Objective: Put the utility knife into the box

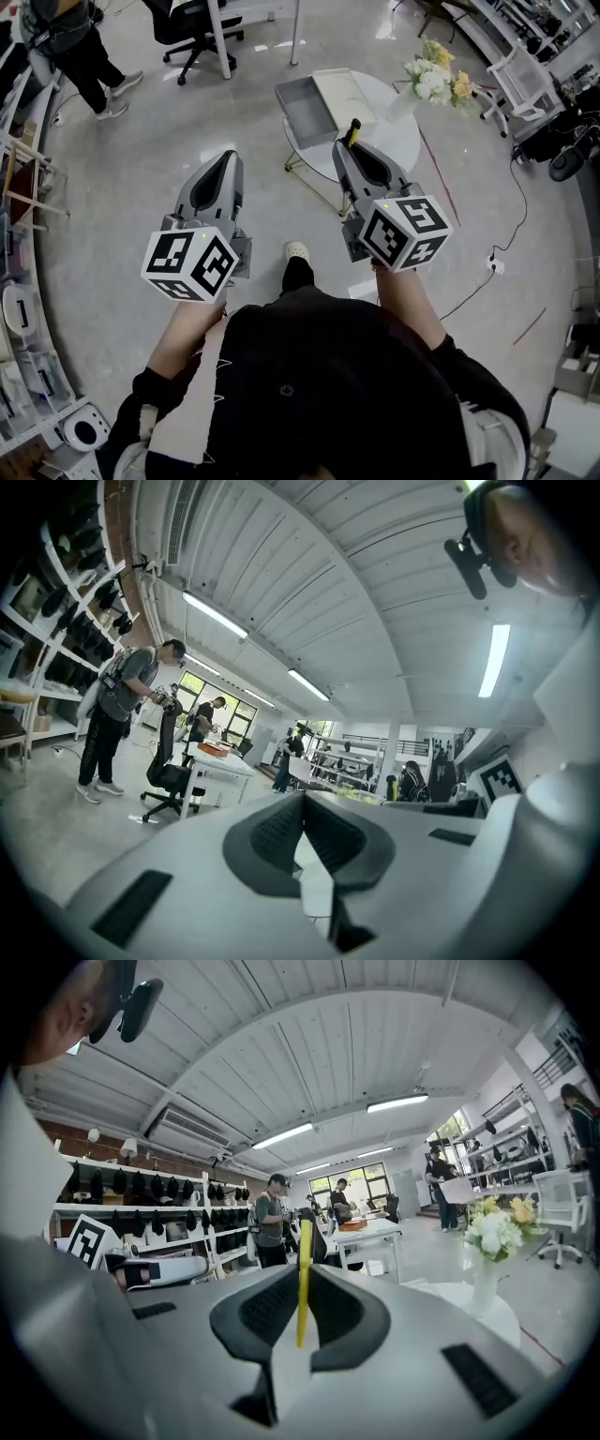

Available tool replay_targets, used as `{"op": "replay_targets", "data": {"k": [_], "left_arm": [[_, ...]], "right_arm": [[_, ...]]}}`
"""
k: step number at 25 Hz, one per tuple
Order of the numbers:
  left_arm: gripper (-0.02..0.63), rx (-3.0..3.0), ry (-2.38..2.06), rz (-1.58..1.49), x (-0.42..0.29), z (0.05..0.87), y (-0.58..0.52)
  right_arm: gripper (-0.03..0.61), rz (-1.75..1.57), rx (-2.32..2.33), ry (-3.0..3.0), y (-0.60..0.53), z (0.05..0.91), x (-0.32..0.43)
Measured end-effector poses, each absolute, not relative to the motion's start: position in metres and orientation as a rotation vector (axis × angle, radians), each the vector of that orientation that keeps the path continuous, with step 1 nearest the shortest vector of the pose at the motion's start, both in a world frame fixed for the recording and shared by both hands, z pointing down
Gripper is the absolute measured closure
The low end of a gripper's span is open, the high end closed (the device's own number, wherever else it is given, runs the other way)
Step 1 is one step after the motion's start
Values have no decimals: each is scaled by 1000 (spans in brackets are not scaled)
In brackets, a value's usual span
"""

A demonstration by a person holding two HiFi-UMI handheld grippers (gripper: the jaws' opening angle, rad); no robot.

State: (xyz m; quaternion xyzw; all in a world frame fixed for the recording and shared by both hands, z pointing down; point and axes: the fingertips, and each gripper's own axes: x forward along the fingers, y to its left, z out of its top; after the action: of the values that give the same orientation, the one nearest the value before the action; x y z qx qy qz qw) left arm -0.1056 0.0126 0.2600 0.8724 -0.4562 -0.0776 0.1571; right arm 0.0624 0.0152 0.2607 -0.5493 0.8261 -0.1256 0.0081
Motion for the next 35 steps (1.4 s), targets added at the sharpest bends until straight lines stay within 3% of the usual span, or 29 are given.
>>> {"op": "replay_targets", "data": {"k": [35], "left_arm": [[603,2508,-1454,-217,-26,246,-161]], "right_arm": [[540,-391,-1568,2649,-178,267,145]]}}
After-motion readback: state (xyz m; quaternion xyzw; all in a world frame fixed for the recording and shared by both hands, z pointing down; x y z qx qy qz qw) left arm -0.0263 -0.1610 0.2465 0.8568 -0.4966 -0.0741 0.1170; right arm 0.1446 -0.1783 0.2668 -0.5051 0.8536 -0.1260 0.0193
